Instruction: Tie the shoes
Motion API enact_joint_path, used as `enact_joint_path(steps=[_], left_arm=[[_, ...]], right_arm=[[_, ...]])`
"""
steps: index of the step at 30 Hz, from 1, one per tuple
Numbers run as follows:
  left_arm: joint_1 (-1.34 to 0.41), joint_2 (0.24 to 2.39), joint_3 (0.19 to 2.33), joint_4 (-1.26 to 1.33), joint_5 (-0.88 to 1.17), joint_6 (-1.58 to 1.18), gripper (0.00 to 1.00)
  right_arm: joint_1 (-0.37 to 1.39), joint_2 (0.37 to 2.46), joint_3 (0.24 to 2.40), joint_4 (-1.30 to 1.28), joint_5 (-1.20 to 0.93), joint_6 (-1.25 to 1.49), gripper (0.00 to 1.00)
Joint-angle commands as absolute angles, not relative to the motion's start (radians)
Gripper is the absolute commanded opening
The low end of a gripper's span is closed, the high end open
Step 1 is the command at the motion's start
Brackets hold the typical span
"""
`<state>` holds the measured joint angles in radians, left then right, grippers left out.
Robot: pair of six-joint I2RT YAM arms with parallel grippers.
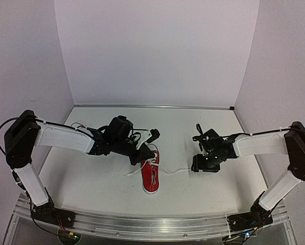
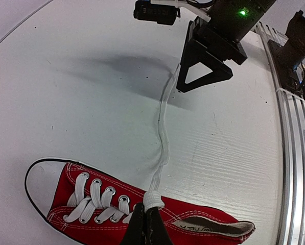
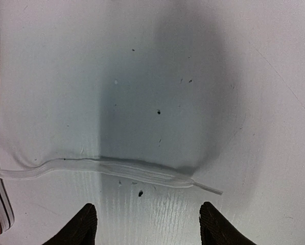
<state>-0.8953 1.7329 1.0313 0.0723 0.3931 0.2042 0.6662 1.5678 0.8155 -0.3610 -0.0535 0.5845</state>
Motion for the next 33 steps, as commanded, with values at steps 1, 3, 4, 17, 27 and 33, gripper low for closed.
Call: enact_joint_path(steps=[1, 3, 4, 17, 27, 33], left_arm=[[-0.903, 1.738, 1.029, 0.114, 0.406, 0.214, 0.0], [-0.905, 1.742, 1.029, 0.113, 0.405, 0.221, 0.0], [-0.906, 1.744, 1.032, 0.113, 0.404, 0.222, 0.0], [-0.911, 1.74, 1.019, 0.123, 0.398, 0.236, 0.0], [-0.916, 1.72, 0.985, 0.16, 0.394, 0.275, 0.0], [-0.926, 1.724, 0.971, 0.173, 0.375, 0.323, 0.0]], right_arm=[[0.666, 1.622, 0.858, -0.369, 0.0, 0.67, 0.69], [0.666, 1.651, 0.861, -0.352, 0.0, 0.694, 0.71], [0.666, 1.664, 0.862, -0.341, 0.0, 0.702, 0.71], [0.666, 1.856, 0.988, -0.248, -0.053, 0.732, 0.6], [0.681, 1.965, 1.061, -0.329, 0.089, 0.699, 0.32], [0.681, 1.98, 1.047, -0.314, 0.063, 0.687, 0.0]])
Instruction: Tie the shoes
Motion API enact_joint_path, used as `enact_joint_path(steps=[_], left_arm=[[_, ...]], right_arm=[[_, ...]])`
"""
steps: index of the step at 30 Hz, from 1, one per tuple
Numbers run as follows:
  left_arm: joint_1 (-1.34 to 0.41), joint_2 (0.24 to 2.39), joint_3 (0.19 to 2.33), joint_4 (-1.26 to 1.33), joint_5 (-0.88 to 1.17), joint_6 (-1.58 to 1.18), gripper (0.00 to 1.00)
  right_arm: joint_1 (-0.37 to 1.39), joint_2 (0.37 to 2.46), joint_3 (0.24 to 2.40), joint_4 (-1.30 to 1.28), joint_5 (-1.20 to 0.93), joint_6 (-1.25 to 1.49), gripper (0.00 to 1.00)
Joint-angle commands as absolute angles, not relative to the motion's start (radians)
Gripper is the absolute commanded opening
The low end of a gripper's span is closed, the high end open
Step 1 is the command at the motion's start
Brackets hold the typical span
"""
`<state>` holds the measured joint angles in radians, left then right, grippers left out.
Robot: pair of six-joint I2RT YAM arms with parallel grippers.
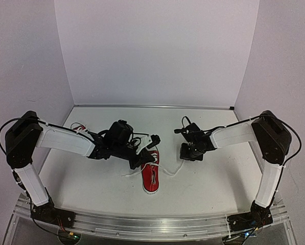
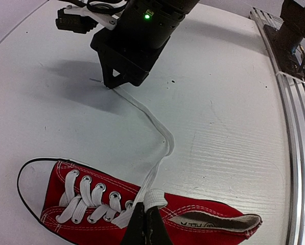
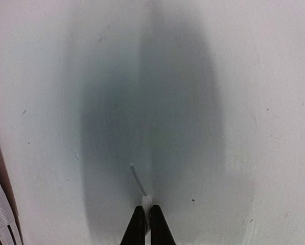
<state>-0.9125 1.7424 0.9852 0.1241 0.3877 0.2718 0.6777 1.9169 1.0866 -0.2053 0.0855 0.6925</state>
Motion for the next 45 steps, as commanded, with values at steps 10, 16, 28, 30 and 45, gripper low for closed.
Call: enact_joint_path(steps=[10, 16, 28, 30, 45], left_arm=[[-0.95, 1.675, 0.888, 0.31, 0.338, 0.41, 0.0], [-0.974, 1.672, 0.874, 0.322, 0.323, 0.472, 0.0], [-0.998, 1.641, 0.831, 0.318, 0.298, 0.5, 0.0], [-0.999, 1.642, 0.826, 0.323, 0.296, 0.496, 0.0], [-0.999, 1.668, 0.832, 0.344, 0.242, 0.514, 0.0]], right_arm=[[0.678, 1.865, 1.298, -0.227, -0.132, 0.517, 0.0], [0.69, 1.979, 1.536, -0.112, -0.486, 0.511, 0.0], [0.844, 2.201, 1.857, -0.089, -0.752, 0.569, 0.22], [0.839, 2.177, 1.819, -0.093, -0.751, 0.569, 0.4], [0.729, 1.767, 1.277, -0.171, -0.674, 0.509, 0.56]])
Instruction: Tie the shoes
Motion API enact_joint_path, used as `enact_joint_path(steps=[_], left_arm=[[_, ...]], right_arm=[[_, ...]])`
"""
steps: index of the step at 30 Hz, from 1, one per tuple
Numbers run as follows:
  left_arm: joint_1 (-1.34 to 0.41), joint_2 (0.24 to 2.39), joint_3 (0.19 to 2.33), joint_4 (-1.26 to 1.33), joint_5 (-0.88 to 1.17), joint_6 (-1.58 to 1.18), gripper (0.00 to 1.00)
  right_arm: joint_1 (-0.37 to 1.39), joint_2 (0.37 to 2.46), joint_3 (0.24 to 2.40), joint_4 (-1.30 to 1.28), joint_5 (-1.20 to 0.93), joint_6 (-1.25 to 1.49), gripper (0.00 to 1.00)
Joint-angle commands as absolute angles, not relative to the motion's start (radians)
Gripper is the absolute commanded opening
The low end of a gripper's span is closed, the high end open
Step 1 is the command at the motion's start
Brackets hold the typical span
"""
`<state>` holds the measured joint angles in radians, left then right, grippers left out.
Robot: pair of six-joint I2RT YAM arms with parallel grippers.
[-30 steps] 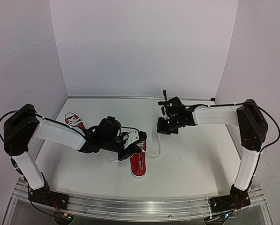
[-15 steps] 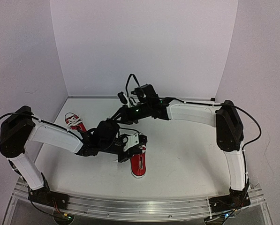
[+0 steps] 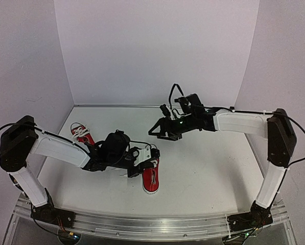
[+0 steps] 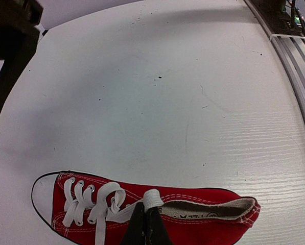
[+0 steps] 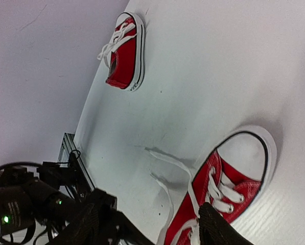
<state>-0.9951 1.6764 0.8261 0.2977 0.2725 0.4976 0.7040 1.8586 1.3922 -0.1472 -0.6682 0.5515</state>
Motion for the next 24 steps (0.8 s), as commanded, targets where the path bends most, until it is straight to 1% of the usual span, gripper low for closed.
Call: enact_joint_path(steps=[1, 4, 10, 16, 19, 24], left_arm=[[-0.999, 1.672, 0.831, 0.35, 0.236, 0.516, 0.0], [-0.999, 1.682, 0.835, 0.36, 0.224, 0.516, 0.0], [-0.999, 1.693, 0.847, 0.366, 0.213, 0.513, 0.0], [-0.999, 1.698, 0.854, 0.364, 0.214, 0.516, 0.0], [-0.999, 1.698, 0.854, 0.366, 0.214, 0.514, 0.0], [-0.999, 1.697, 0.854, 0.374, 0.215, 0.512, 0.0]], right_arm=[[0.729, 1.754, 1.248, -0.168, -0.682, 0.509, 0.54], [0.731, 1.732, 1.174, -0.143, -0.703, 0.528, 0.48], [0.753, 1.731, 1.12, -0.096, -0.722, 0.566, 0.49], [0.768, 1.761, 1.115, -0.065, -0.738, 0.576, 0.45], [0.77, 1.783, 1.117, -0.046, -0.75, 0.583, 0.4], [0.773, 1.802, 1.11, -0.028, -0.755, 0.593, 0.34]])
